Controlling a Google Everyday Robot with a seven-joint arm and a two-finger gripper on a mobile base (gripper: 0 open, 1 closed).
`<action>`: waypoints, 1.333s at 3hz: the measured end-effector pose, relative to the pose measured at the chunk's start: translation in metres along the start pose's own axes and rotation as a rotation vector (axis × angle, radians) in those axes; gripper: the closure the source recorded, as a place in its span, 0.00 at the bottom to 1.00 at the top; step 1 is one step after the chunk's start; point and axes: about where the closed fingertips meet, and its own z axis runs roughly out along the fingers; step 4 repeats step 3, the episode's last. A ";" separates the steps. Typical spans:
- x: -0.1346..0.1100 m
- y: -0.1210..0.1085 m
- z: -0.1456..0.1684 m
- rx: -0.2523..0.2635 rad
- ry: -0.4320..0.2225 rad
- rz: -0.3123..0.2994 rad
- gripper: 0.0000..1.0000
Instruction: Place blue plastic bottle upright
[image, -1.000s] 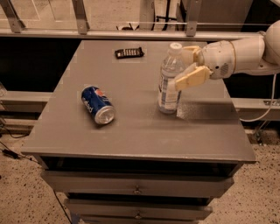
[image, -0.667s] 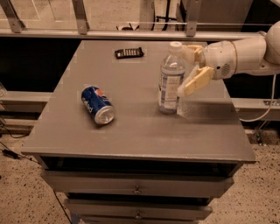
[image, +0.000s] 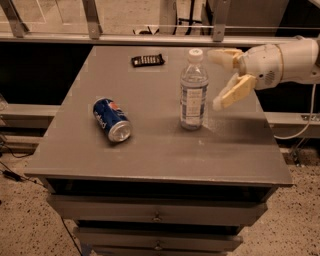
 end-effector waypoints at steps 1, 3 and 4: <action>0.004 -0.006 -0.038 0.054 0.034 -0.023 0.00; 0.006 -0.013 -0.092 0.144 0.070 -0.026 0.00; 0.006 -0.013 -0.092 0.144 0.070 -0.026 0.00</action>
Offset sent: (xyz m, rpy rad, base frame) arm -0.0053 -0.1522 0.0295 -0.1116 -0.0683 -0.2276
